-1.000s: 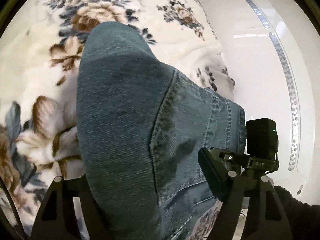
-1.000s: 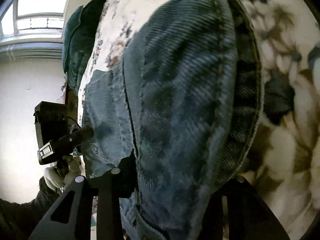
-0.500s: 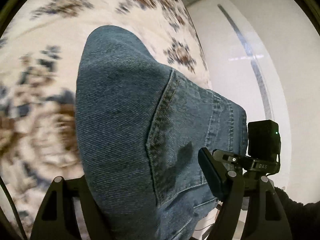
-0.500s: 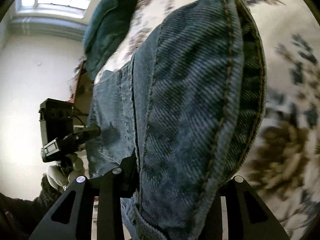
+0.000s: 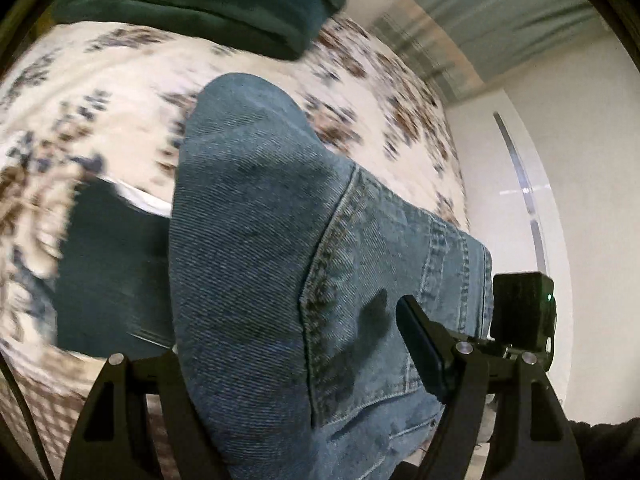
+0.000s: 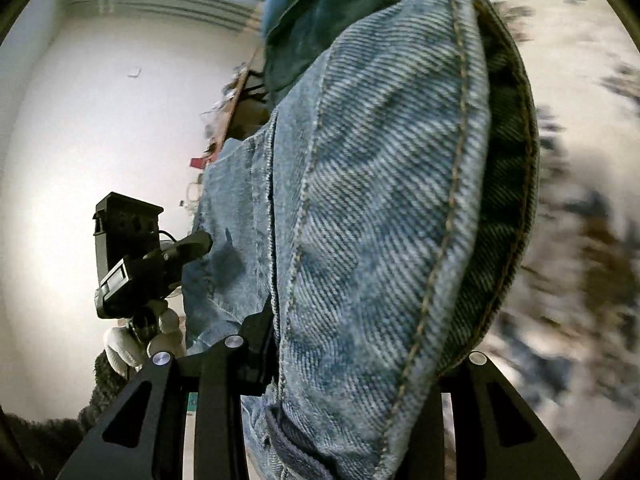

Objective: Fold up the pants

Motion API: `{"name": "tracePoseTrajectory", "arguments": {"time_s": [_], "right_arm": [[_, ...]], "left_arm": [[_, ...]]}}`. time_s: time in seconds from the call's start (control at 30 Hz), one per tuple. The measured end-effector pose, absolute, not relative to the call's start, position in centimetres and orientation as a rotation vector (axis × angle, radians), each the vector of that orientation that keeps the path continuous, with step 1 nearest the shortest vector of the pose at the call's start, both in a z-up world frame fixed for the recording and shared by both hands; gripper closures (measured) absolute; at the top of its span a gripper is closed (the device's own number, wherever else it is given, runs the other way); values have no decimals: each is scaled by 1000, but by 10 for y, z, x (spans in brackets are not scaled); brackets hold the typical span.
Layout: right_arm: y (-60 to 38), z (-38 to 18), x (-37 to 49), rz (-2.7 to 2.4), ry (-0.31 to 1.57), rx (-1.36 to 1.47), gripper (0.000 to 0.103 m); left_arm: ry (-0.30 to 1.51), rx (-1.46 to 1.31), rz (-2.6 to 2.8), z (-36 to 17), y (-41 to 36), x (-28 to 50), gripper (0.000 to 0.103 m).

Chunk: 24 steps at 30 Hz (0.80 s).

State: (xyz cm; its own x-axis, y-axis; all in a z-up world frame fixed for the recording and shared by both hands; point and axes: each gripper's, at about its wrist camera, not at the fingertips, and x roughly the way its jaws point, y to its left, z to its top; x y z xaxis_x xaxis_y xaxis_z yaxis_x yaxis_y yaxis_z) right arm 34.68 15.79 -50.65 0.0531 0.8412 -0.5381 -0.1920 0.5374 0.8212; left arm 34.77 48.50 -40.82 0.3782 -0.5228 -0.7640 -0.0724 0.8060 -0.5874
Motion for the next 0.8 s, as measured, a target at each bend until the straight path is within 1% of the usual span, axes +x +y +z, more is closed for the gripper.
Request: {"name": "tracePoseTrajectory", "arguments": {"time_s": [0.13, 0.3, 0.47, 0.5, 0.53, 0.6, 0.63, 0.7, 0.73, 0.77, 0.8], "right_arm": [[238, -527, 363, 902, 1302, 671, 65], [301, -581, 372, 879, 1381, 666, 65], [307, -633, 359, 828, 1450, 612, 65], [307, -637, 356, 821, 1454, 587, 65], [305, -643, 355, 809, 1467, 589, 63], [290, -649, 356, 798, 1500, 605, 55], [289, -648, 355, 786, 1508, 591, 46], [281, -644, 352, 761, 1527, 583, 42], [274, -642, 349, 742, 1544, 579, 27], [264, -639, 354, 716, 1558, 568, 17], [258, -632, 354, 694, 1552, 546, 17]], "left_arm": [[1156, -642, -267, -436, 559, 355, 29], [1205, -732, -245, -504, 624, 360, 29], [1272, -774, -217, -575, 647, 357, 29], [1281, -765, -190, -584, 651, 356, 25], [1283, -810, -201, -595, 657, 355, 24], [1274, -836, -191, -598, 662, 352, 24], [1277, -827, -181, -594, 661, 351, 24], [1292, -795, -145, -582, 657, 348, 24], [1310, -767, -118, -577, 654, 347, 24], [1308, -724, -81, -567, 649, 343, 24], [1291, -664, -23, -553, 643, 339, 24]]}}
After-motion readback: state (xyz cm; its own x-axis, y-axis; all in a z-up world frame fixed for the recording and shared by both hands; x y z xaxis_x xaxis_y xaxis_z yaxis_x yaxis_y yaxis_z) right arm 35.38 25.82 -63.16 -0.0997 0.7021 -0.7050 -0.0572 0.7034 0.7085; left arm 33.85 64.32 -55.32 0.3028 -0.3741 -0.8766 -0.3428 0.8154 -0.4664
